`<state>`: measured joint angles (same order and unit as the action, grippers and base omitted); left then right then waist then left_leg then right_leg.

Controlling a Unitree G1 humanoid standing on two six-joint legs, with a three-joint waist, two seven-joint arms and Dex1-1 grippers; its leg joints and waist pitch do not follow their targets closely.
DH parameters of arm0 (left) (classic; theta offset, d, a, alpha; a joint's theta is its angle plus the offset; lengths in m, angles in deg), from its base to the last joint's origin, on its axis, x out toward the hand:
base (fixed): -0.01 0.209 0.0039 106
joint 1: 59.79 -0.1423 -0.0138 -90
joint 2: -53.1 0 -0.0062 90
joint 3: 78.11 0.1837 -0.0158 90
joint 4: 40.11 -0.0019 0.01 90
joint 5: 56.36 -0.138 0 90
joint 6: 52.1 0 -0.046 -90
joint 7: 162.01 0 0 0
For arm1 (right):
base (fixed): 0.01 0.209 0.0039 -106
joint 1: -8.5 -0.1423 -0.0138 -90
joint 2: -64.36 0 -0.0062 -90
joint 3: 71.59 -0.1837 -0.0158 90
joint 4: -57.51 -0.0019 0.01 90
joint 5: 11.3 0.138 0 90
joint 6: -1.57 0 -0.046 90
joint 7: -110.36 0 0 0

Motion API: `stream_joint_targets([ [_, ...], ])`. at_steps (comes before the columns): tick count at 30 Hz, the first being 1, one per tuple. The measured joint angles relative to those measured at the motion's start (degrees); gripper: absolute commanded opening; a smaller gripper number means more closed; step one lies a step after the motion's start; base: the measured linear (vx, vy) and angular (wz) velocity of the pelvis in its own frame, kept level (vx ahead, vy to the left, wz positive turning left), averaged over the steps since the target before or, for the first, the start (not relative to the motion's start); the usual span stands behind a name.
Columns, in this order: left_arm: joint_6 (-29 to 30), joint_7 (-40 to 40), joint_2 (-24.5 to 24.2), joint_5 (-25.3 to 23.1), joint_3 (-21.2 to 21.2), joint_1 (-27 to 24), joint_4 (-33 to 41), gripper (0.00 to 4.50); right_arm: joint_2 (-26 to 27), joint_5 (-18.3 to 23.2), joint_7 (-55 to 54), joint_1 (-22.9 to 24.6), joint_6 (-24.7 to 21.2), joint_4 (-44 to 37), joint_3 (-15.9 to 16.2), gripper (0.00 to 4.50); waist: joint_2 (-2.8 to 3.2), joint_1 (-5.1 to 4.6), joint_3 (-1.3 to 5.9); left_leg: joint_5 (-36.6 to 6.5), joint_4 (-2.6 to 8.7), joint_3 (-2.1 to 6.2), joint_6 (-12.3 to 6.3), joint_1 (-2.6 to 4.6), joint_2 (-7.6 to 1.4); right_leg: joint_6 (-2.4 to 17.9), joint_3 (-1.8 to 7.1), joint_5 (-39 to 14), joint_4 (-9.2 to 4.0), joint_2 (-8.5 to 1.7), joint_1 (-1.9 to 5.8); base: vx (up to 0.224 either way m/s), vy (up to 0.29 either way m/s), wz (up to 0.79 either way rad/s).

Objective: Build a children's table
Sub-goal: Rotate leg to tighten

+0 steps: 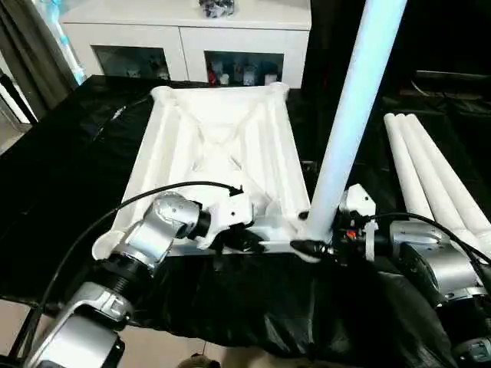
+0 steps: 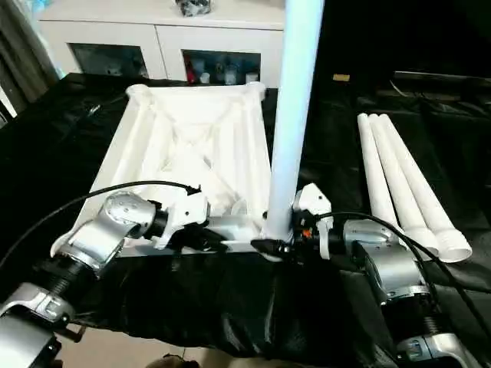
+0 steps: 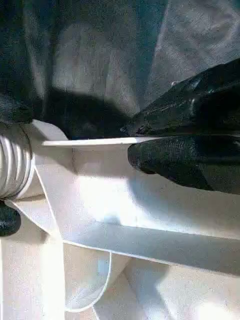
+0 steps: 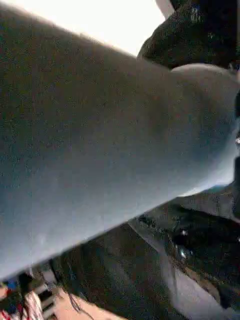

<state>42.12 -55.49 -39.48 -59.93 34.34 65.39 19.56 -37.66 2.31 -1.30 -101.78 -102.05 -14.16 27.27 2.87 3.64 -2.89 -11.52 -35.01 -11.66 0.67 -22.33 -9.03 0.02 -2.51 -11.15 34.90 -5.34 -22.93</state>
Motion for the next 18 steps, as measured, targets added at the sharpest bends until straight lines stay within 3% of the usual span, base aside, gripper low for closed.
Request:
stream_joint_targets([
  [6, -1.1, -1.4, -0.2, 0.1, 0.3, 0.9, -1.5, 0.0, -0.6, 0.0, 0.8, 0.4, -0.8, -1.1, 0.7, 2.84, 0.03, 0.25, 0.02, 0.0, -0.04, -0.01, 0.0, -0.01, 0.0, 0.0, 0.0, 0.0, 0.01, -0.01, 0.02, 0.0, 0.0, 0.0],
  [12, -1.7, -0.6, 0.6, -0.2, 0.2, 1.1, -2.7, 0.0, 0.7, -0.3, -1.7, 2.3, -0.2, -2.5, -0.2, 2.75, 0.03, 0.82, 0.04, 0.0, -0.04, -0.01, 0.0, 0.1, 0.0, 0.0, 0.0, 0.0, 0.03, -0.01, 0.1, 0.0, 0.0, 0.0],
  [18, 1.3, 9.5, 3.9, -3.0, -1.2, 1.1, -3.4, 0.0, 8.2, -3.4, -20.1, 1.8, 1.9, 1.2, -4.1, 2.73, 0.01, -0.95, 0.08, 0.0, -0.02, 0.0, 0.04, 0.42, 0.02, 0.0, 0.07, 0.0, -0.01, -0.01, 0.32, 0.0, 0.0, 0.0],
])
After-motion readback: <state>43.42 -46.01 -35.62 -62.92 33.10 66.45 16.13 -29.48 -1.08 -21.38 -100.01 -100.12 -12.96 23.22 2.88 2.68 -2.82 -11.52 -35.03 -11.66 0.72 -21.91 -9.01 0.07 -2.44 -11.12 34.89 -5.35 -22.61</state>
